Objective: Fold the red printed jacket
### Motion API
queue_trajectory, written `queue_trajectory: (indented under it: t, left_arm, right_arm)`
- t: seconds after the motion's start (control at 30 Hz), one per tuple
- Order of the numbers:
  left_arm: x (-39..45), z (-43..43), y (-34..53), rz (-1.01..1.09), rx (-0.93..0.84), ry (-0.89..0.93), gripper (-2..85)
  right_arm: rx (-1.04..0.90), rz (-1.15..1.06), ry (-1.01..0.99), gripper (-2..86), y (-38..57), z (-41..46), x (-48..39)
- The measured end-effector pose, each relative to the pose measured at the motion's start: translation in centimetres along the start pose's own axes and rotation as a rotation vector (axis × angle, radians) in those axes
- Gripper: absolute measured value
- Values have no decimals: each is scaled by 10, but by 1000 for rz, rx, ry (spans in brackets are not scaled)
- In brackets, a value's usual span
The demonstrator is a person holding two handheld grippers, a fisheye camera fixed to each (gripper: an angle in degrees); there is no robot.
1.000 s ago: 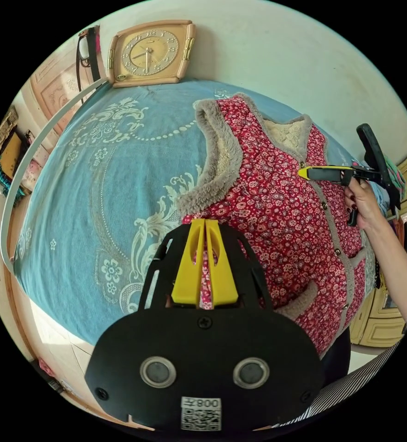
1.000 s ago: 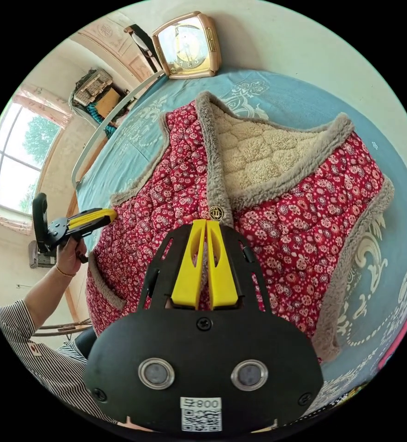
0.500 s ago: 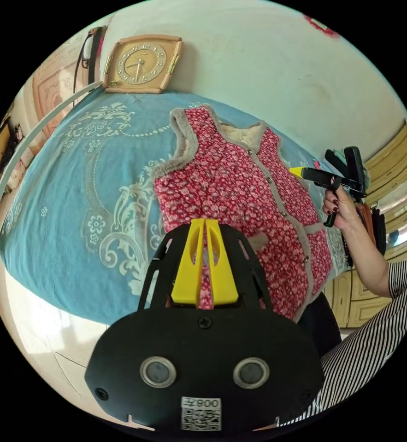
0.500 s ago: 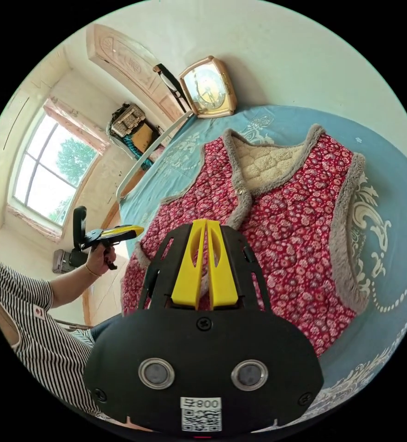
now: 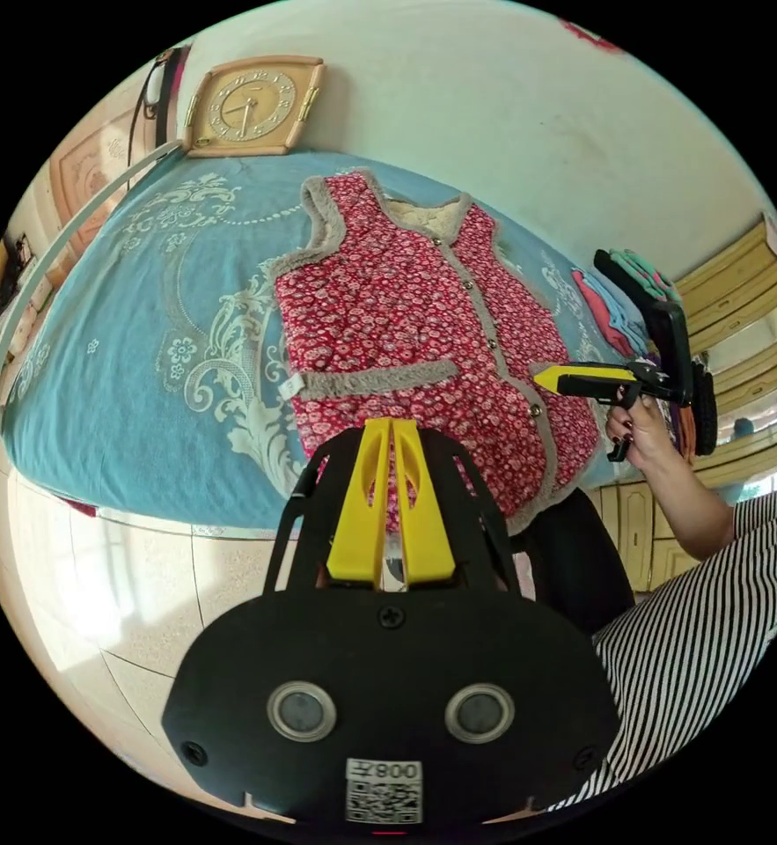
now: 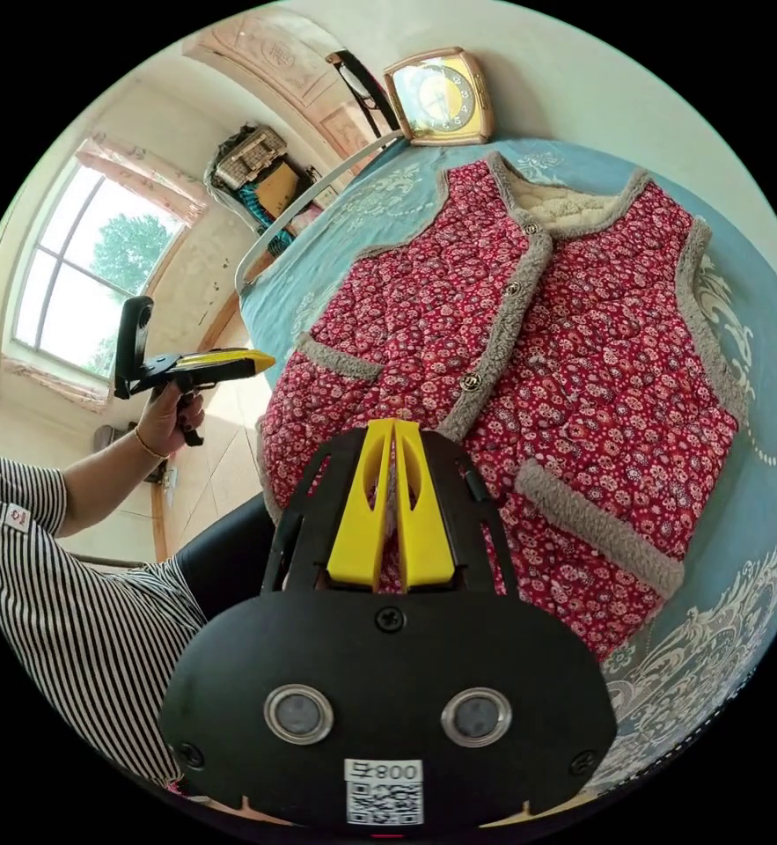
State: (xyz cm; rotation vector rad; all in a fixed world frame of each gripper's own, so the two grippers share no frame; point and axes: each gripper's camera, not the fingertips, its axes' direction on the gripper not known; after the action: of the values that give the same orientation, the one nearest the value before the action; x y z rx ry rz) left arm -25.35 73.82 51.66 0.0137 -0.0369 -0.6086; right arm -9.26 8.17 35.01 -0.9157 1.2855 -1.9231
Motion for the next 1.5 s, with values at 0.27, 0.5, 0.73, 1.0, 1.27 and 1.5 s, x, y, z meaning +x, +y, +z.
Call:
queue_trajectory:
  t: [0.27, 0.5, 0.73, 1.0, 1.27, 1.5]
  left_arm:
    - [23, 49, 25, -49, -201, -40, 1]
    - [67, 41, 9, 24, -180, -157, 1]
    - [151, 72, -33, 223, -183, -116, 1]
    - [172, 93, -69, 232, -189, -49, 1]
    - [228, 165, -151, 340, -259, -35, 1]
    - [227, 205, -171, 348, -357, -51, 1]
  right_arm:
    - [-123, 35, -42, 1, 73, 41, -22]
    - [-153, 24, -62, 1, 79, 36, -19]
    - [-88, 141, -129, 1, 96, 26, 13]
    - [-25, 240, -188, 1, 135, 3, 40]
    - [-33, 314, -286, 0, 153, 3, 75]
    - [-50, 300, -321, 0, 152, -13, 98]
